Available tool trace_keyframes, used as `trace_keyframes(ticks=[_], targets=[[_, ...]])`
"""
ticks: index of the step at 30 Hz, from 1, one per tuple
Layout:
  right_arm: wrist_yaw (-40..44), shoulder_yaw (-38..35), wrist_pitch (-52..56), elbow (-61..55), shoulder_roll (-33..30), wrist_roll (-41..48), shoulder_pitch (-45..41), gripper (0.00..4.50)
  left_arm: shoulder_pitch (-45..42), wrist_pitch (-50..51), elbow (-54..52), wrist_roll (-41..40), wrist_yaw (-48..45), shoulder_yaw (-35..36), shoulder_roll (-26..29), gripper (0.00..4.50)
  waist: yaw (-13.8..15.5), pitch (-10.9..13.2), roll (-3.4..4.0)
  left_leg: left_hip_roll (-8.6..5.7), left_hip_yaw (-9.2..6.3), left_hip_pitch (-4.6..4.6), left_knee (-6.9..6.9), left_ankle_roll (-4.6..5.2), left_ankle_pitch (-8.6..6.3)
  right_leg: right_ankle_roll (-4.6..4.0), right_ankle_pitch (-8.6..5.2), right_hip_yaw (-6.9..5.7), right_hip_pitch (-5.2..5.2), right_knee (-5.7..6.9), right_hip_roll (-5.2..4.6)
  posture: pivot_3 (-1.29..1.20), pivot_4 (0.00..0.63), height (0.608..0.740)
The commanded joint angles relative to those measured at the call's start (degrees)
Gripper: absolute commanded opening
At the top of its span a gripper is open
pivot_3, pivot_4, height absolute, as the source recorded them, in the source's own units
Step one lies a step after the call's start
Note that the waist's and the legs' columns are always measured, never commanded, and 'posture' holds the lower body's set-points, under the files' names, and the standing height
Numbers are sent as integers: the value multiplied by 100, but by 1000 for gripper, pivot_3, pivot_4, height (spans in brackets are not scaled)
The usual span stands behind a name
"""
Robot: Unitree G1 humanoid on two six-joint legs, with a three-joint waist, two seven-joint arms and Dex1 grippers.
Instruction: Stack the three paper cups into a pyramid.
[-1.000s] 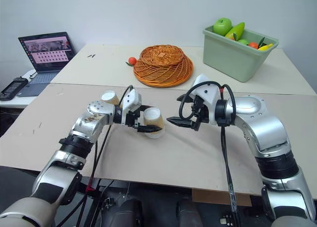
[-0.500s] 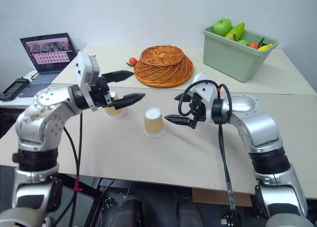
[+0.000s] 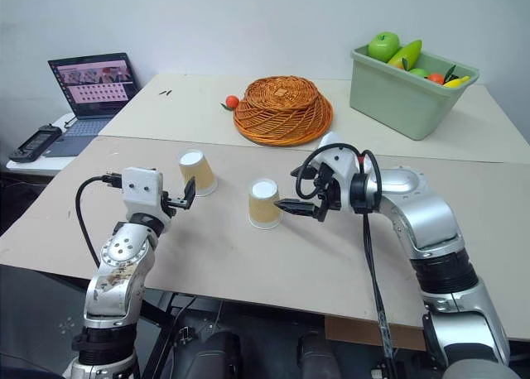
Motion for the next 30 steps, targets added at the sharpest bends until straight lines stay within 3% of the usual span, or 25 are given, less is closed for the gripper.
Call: trace_keyframes(ticks=[1,9,29,30], targets=[[-41,-137,-47,-236,15,41,-50,4500,-394,-479,469,-61,-223,20,229,4389,-1,0,0,0,1,0,0,-1,1,0,0,-1,0,1,1,0,150,628],[-100,-239,12,-304,-62,76,-27,4500,-1680,-830,2099,-514,-1192,-77,551,4389,0,0,-1,-7,15,-6,2,-26,15,0,0,-7,1,14,1,0,150,628],[-269,-342,81,-387,-86,131,23,4500,-2642,-1330,3818,-676,-1306,56,609,4389,-30,1,-2,-2,8,-8,9,-27,15,0,0,-5,1,20,2,0,150,628],[-279,-342,81,-388,-85,122,27,4500,-2649,-1350,3823,-685,-1317,62,608,4152,-29,1,-2,-2,8,-8,9,-28,15,0,0,-5,1,20,1,0,150,628]])
